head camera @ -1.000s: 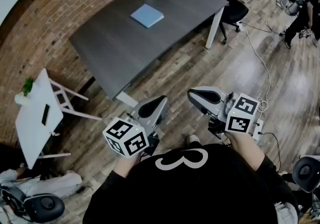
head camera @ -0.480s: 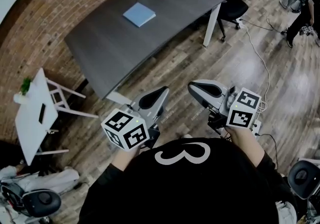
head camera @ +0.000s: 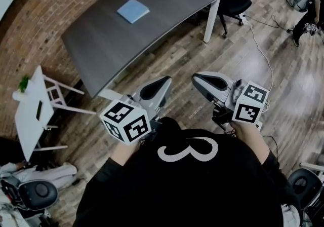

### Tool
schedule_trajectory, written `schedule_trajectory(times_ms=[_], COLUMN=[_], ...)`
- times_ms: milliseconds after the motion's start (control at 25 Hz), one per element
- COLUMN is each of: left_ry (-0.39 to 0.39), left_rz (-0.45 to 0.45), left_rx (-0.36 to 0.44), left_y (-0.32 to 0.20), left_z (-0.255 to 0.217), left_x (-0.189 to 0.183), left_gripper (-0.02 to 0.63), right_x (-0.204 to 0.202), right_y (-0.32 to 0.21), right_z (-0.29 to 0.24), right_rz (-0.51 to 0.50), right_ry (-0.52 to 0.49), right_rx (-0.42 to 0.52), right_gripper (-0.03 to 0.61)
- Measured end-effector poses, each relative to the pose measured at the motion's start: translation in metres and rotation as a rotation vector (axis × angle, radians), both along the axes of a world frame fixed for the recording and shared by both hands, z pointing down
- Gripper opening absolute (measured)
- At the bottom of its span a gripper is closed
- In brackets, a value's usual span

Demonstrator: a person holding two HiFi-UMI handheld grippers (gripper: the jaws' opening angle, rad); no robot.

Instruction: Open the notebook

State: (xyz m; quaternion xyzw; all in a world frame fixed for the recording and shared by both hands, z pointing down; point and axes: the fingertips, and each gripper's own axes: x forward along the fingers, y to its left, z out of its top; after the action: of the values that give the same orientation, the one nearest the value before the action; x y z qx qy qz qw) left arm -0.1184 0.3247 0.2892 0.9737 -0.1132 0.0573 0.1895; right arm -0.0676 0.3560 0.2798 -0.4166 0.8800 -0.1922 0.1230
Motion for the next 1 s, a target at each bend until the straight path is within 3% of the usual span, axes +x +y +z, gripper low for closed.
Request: schedule_trajectory(times_ms=[440,1000], left_ry=[-0.017,-0.070], left_rz=[0.037,0.022], left_rx=[-0.022,-0.118], left_y=[-0.042,-0.219], left_z=[0.017,0.034], left_x=[0.050,0.135], left_gripper=[0.008,0.008], right_x=[0.050,0.132], right_y=[-0.040,-0.221], right_z=[0.013,0.027], right_rz=[0.040,0.036], right_ry=[-0.020,-0.071], right_rx=[-0.020,-0.111], right_gripper=[0.000,0.000])
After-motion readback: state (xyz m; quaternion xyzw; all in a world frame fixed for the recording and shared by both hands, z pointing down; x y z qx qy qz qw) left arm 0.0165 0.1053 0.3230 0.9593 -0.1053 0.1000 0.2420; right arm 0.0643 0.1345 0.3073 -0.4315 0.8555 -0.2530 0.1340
